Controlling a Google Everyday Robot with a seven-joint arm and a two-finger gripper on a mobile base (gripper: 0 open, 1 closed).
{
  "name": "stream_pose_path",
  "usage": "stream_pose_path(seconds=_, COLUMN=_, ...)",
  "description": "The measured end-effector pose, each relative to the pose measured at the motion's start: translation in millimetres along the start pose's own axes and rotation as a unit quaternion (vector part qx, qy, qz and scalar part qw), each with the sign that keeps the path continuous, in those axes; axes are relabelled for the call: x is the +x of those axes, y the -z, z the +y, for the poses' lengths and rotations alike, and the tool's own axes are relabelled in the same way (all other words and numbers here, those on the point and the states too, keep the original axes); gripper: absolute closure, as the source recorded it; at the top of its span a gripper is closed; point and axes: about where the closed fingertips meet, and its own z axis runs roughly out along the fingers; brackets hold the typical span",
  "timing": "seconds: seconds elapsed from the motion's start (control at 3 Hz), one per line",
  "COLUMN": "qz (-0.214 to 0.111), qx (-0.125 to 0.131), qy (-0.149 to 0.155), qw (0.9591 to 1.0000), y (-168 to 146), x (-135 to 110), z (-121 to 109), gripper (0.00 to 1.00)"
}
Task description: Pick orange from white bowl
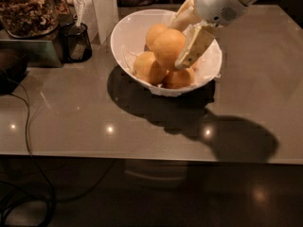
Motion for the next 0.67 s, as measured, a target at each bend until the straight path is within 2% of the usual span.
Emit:
stream_pose_path(seconds=0.33, qz=0.000, qx=0.000, qy=0.000, qw=1.0000, y=0, x=0, z=0, gripper=1.00)
stream_pose_path(seconds=0.67, qz=-0.017, qx=-0.018, qy=0.014, qw=0.9996, y=4, x=-11, z=5, gripper=1.00)
